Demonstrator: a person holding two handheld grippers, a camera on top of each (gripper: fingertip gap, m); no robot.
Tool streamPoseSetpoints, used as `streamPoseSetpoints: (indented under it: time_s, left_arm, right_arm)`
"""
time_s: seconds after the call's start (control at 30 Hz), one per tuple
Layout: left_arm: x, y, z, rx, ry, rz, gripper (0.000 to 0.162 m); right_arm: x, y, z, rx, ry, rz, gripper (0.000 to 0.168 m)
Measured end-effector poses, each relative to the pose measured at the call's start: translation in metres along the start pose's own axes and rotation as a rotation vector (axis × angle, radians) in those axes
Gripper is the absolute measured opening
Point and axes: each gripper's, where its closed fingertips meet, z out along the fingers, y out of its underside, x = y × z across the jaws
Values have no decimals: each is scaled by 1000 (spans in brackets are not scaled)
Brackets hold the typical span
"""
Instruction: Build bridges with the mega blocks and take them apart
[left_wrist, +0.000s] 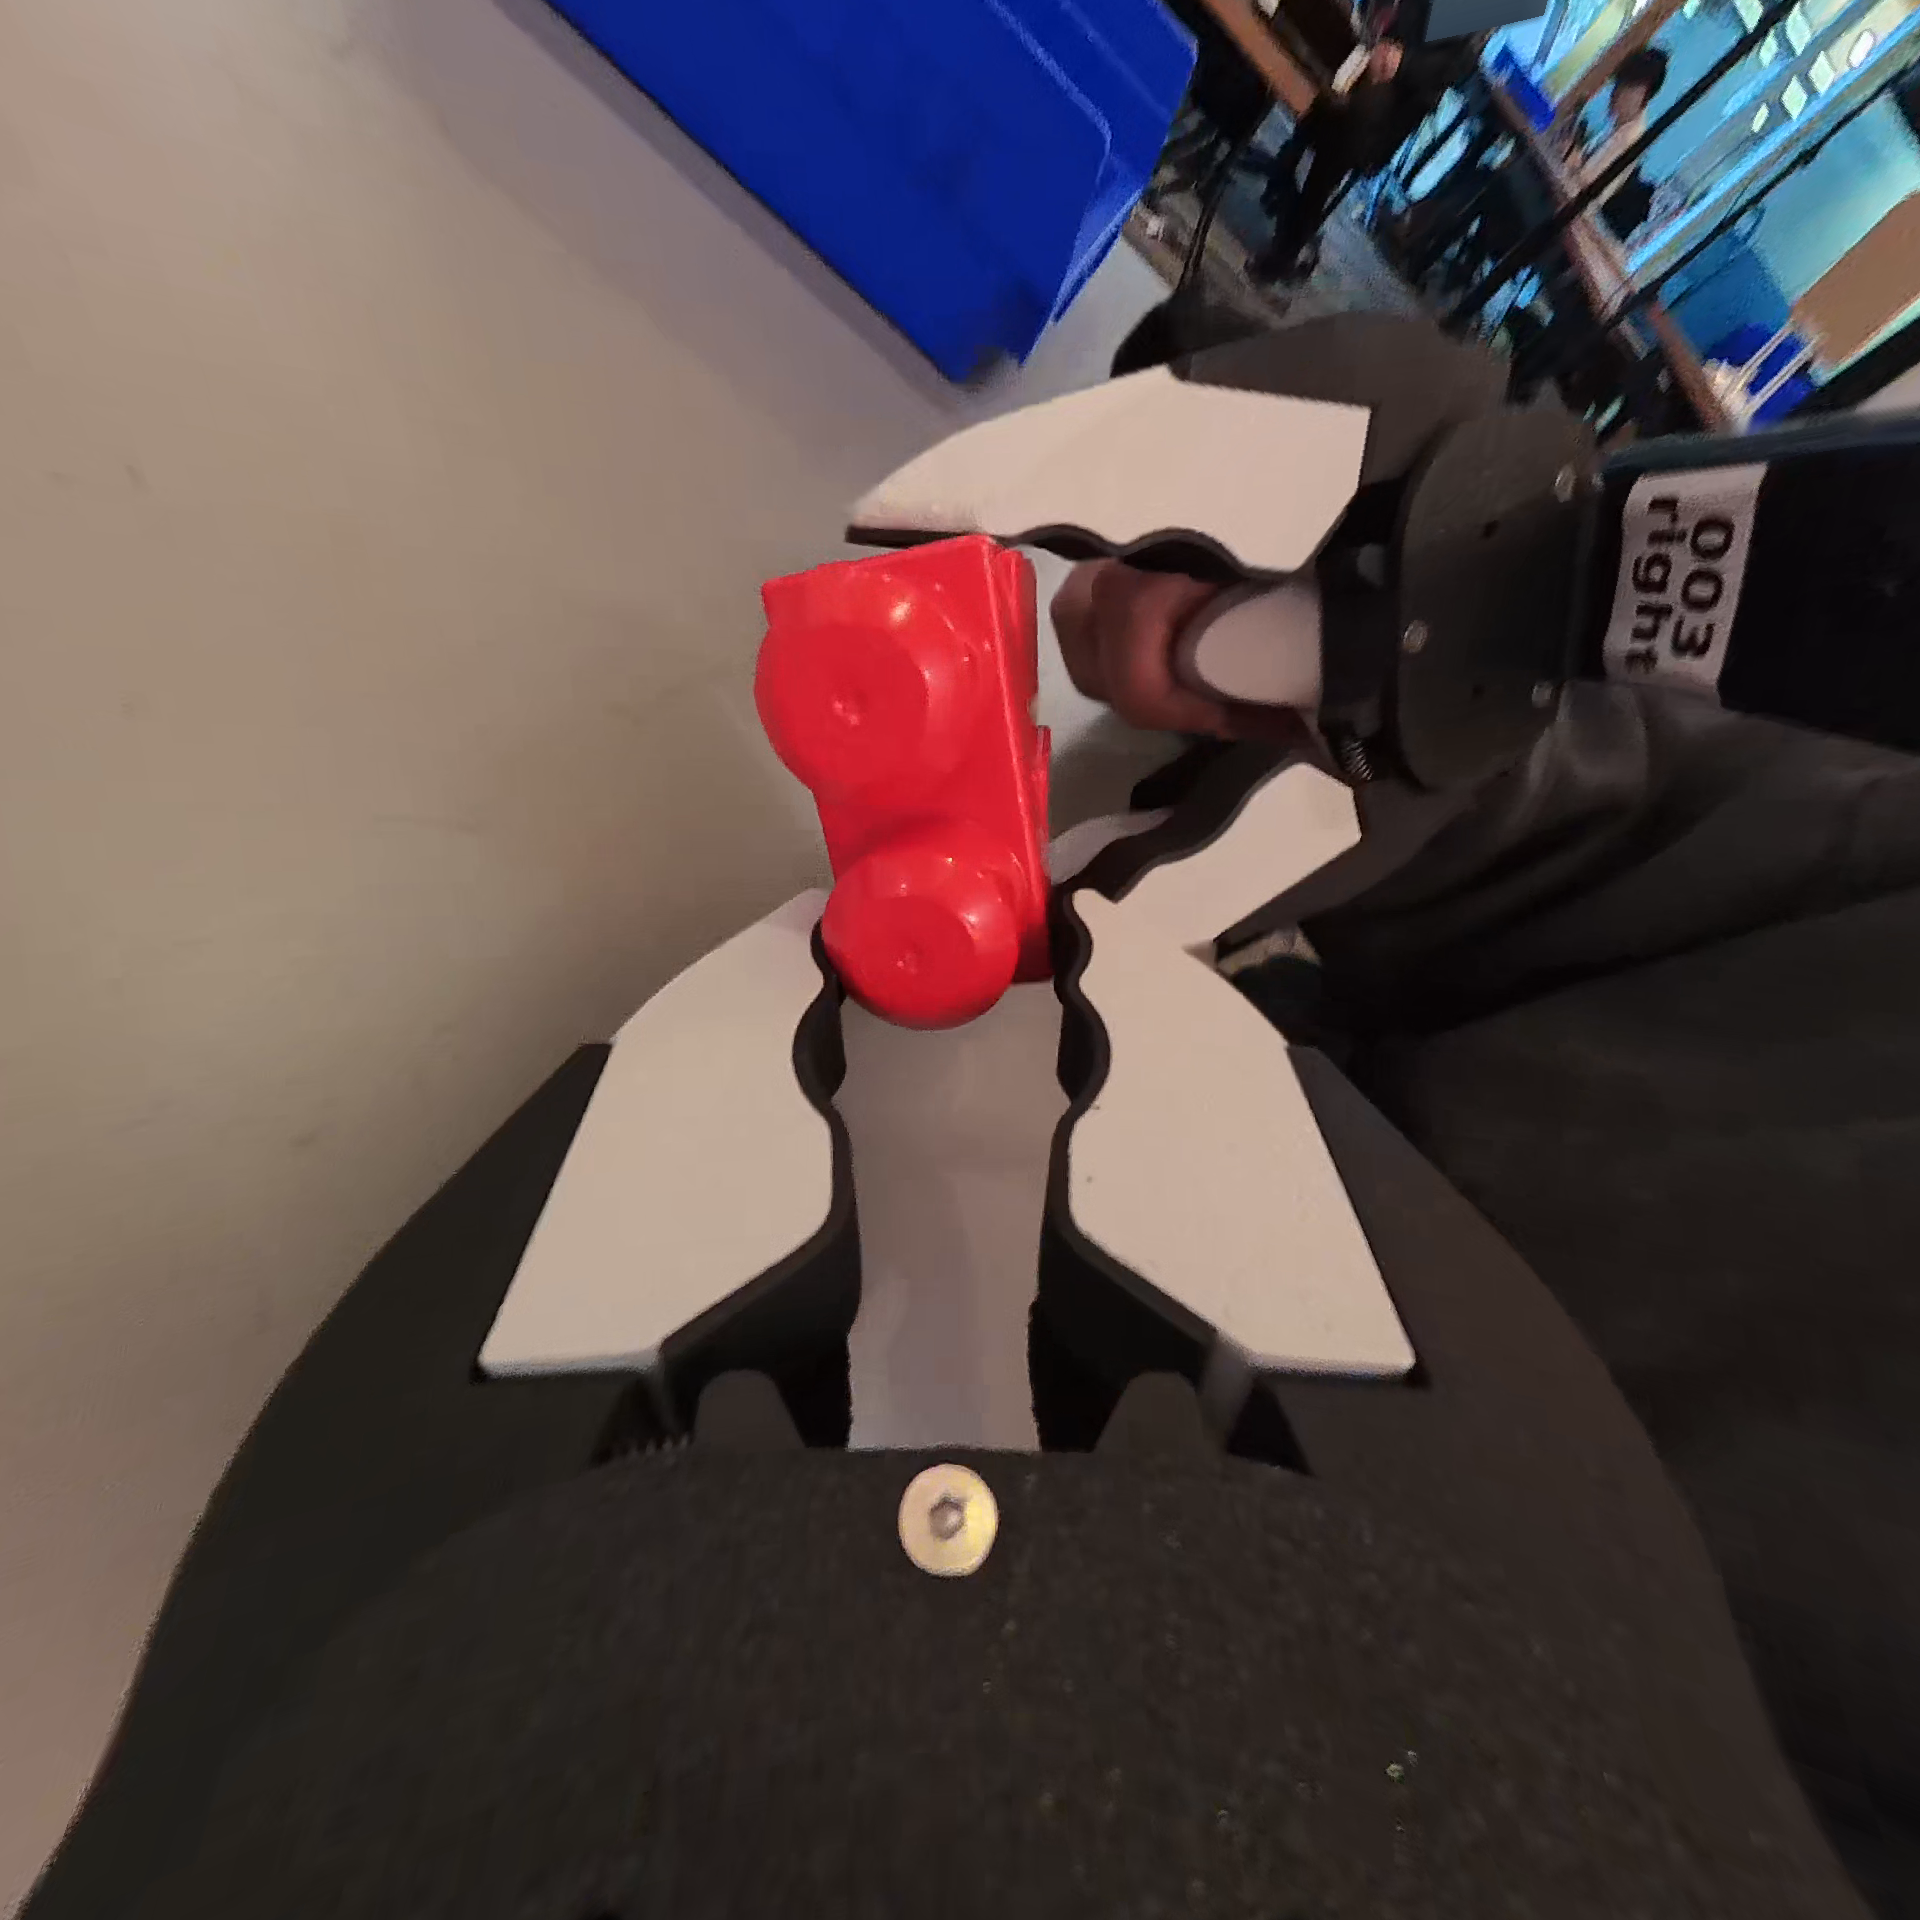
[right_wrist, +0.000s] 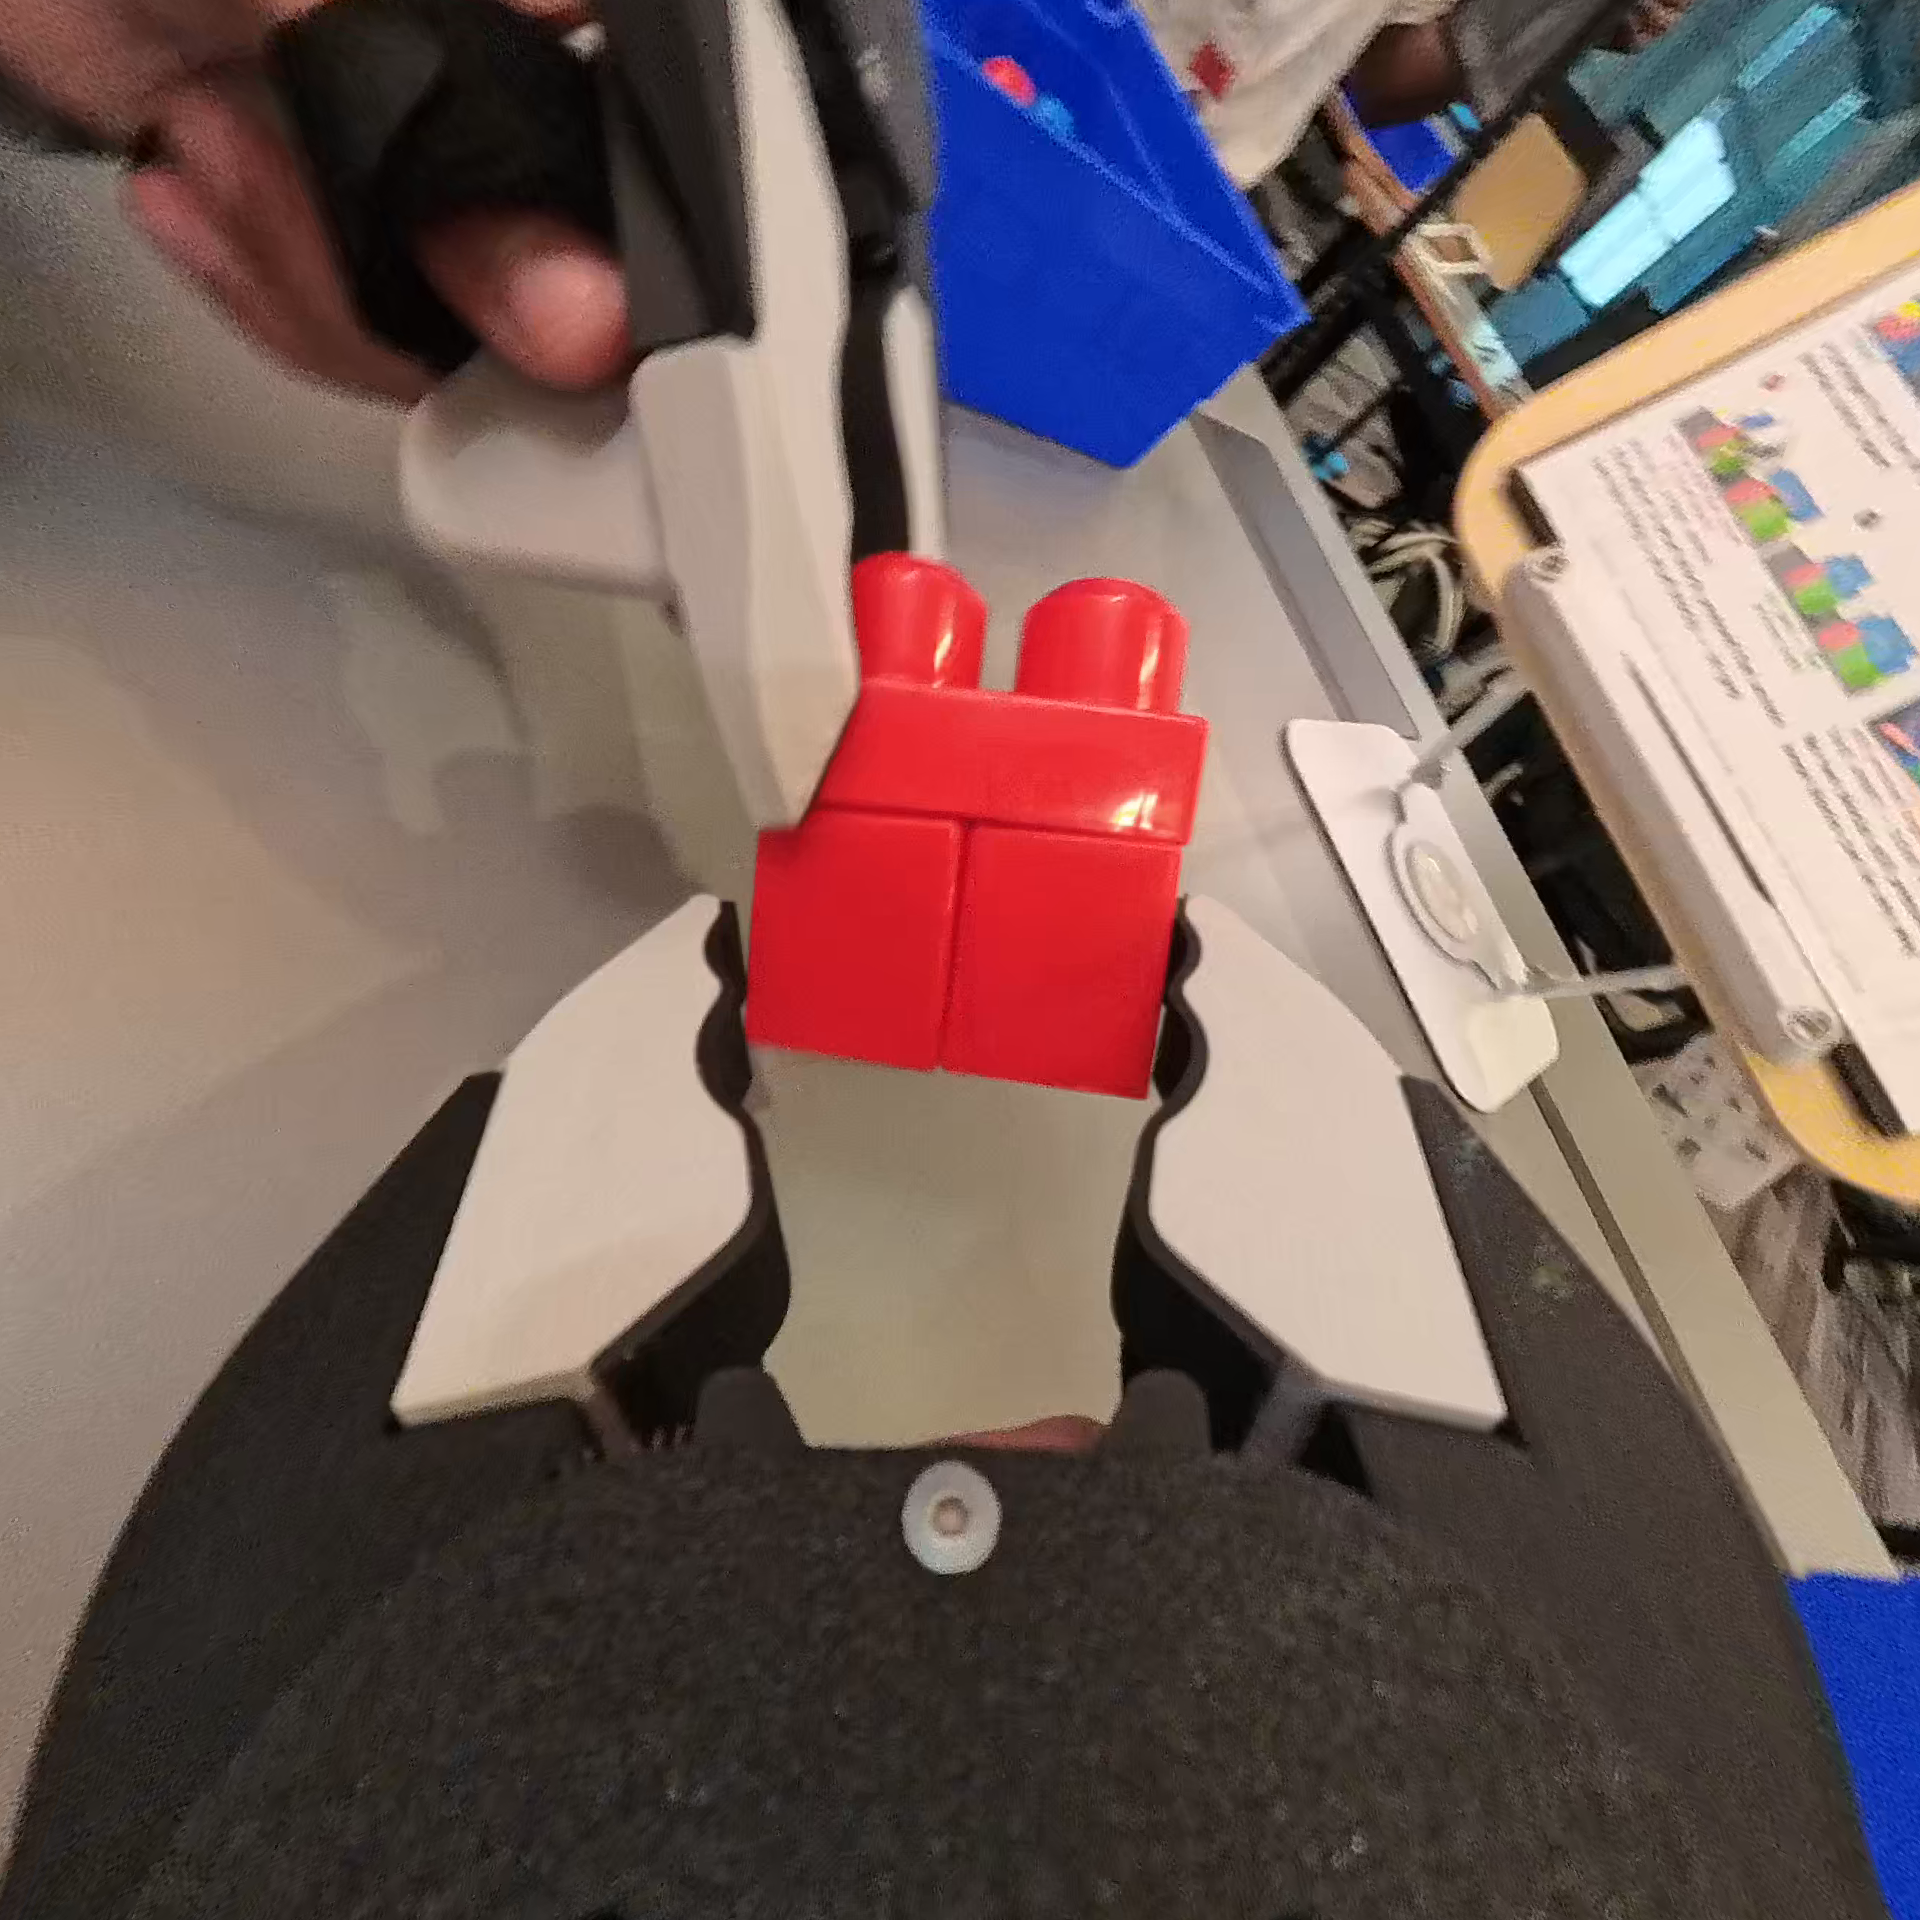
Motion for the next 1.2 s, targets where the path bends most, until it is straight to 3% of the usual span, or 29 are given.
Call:
streamPoseSetpoints:
  time_s: [0.13, 0.33, 0.47, 0.5, 0.57, 0.73, 0.83, 1.0, 1.1, 1.2]
  left_arm:
    - [-4, 5, -17, -83, -9, 66, 37]
    - [8, 23, -25, -366, -32, 363, 37]
    - [20, 23, -16, -448, -20, 443, 37]
    - [22, 22, -13, -451, -14, 447, 37]
    - [25, 19, -9, -437, -10, 452, 37]
    - [25, 1, -8, -248, -16, 398, 37]
    - [21, -1, -12, -113, 3, 300, 60]
    - [25, 3, -3, 31, 127, 152, 63]
    - [28, 4, 5, 39, 176, 121, 59]
    - [28, 8, 12, 32, 182, 126, 43]
  right_arm:
    - [-11, 11, -14, -20, -162, 22, 73]
    - [-2, -26, -33, 162, -504, 552, 70]
    - [-24, -30, -27, 163, -616, 588, 64]
    - [-29, -27, -24, 143, -620, 583, 54]
    - [-36, -20, -22, 118, -634, 590, 43]
    - [-24, -20, -29, 224, -681, 760, 38]
    - [-4, -19, -36, 304, -665, 860, 38]
    - [6, -23, -43, 402, -643, 870, 38]
    - [4, -28, -44, 416, -634, 842, 38]
    - [2, -30, -42, 410, -627, 830, 38]
